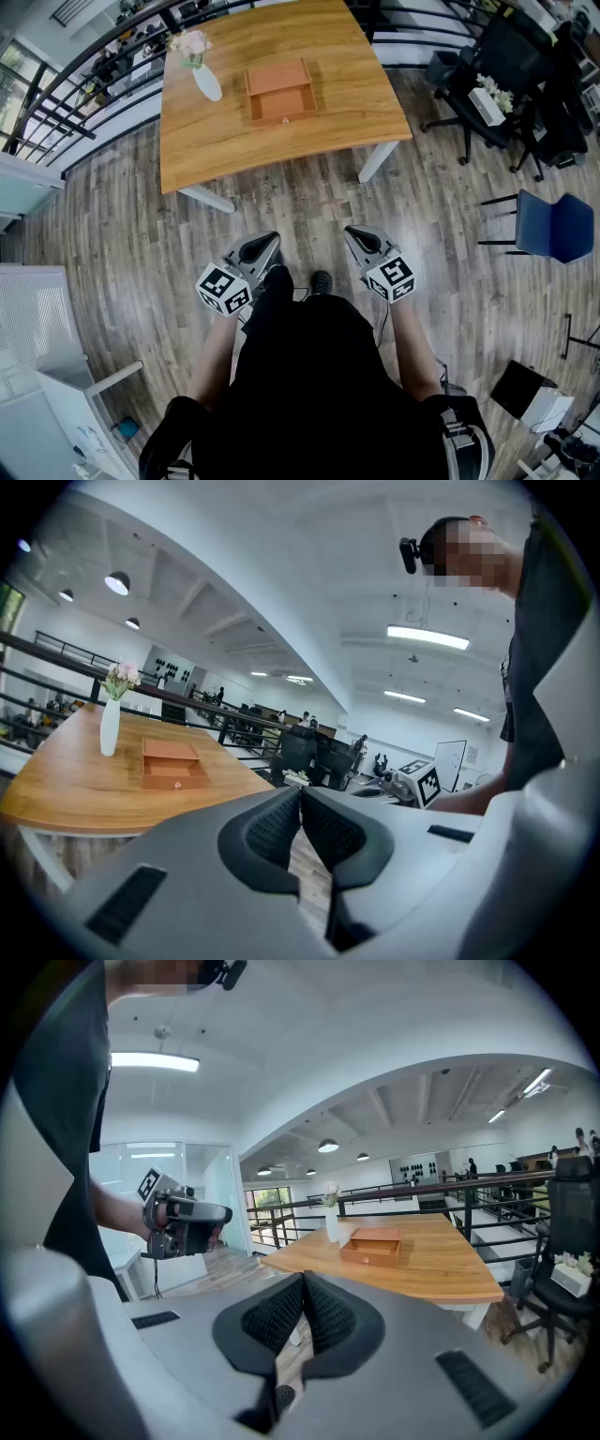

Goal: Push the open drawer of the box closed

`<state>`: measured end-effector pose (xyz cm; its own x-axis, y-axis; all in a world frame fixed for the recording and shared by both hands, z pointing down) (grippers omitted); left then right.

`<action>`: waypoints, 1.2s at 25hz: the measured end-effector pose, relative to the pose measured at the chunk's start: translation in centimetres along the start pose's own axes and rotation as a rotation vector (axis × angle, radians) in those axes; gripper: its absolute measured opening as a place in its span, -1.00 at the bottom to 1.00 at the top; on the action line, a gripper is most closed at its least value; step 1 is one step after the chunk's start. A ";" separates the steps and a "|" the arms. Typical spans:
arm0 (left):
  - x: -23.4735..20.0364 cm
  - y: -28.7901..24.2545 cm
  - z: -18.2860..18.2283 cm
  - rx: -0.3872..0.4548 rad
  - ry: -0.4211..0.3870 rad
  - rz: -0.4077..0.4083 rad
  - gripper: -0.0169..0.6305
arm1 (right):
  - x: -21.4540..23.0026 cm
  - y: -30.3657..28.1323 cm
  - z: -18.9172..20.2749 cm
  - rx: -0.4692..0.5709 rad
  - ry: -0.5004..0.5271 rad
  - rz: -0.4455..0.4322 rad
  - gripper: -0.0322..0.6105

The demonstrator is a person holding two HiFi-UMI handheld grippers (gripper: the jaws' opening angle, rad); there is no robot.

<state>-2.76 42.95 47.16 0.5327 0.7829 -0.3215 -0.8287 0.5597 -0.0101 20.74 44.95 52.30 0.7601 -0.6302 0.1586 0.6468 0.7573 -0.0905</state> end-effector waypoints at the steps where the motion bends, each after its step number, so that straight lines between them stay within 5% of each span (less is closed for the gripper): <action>1: 0.0 0.1 0.0 0.003 -0.005 -0.002 -0.86 | -0.1 0.0 0.0 0.001 0.004 -0.003 -0.86; 30: -3.1 3.3 -3.1 0.057 -0.102 -0.078 -0.86 | -2.0 -5.0 -1.3 -0.009 0.009 -0.012 -0.85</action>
<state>-7.70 41.58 45.20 0.6121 0.7585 -0.2234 -0.7747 0.6319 0.0232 16.06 42.20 51.19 0.7525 -0.6411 0.1506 0.6566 0.7479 -0.0975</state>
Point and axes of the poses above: the fingertips, and each gripper's own axes: y backward along the fingers, x to its right, z out of its underside, the point moved 6 cm from there along y, backward along the fingers, and after that the axes turned 13 degrees about x, right-handed, at the moved point
